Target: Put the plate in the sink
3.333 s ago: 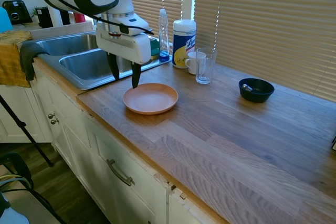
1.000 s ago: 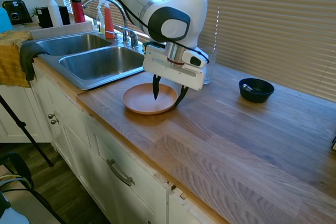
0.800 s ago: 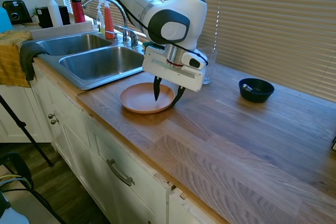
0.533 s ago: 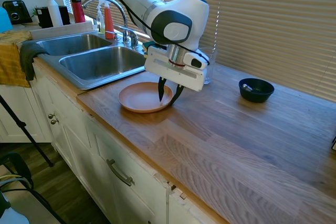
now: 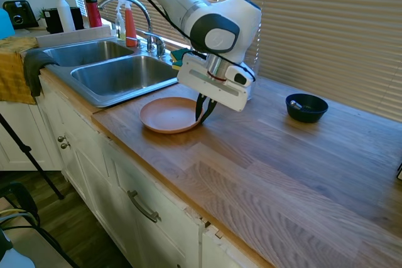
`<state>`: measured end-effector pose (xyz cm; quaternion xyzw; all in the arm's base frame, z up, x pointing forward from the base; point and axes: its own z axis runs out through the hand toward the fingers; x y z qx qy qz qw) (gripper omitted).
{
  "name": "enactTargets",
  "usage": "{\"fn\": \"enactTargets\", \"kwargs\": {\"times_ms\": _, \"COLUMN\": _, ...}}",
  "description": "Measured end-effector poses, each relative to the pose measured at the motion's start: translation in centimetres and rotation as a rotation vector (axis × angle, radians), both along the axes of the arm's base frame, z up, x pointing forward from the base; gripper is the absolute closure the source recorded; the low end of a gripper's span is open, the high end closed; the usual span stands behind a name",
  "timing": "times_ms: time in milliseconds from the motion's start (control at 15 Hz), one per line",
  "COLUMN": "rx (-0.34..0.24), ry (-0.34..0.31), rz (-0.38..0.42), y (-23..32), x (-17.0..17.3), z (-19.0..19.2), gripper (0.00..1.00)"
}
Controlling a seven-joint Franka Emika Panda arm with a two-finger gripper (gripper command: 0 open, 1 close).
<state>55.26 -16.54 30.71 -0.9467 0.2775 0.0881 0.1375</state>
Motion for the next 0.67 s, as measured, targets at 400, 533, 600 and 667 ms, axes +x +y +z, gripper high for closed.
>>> {"fn": "enactTargets", "kwargs": {"times_ms": 400, "rx": 0.108, "ry": 0.036, "rz": -0.034, "y": -1.7, "x": 0.2, "z": -0.4, "gripper": 1.00}}
{"fn": "enactTargets", "kwargs": {"times_ms": 533, "rx": 0.123, "ry": 0.038, "rz": -0.053, "y": -1.6, "x": 0.3, "z": 0.2, "gripper": 1.00}}
{"fn": "enactTargets", "kwargs": {"times_ms": 600, "rx": 0.133, "ry": 0.036, "rz": -0.067, "y": -1.4, "x": 0.5, "z": 0.9, "gripper": 1.00}}
{"fn": "enactTargets", "kwargs": {"times_ms": 667, "rx": 0.137, "ry": 0.037, "rz": -0.083, "y": -0.9, "x": 0.6, "z": 1.7, "gripper": 1.00}}
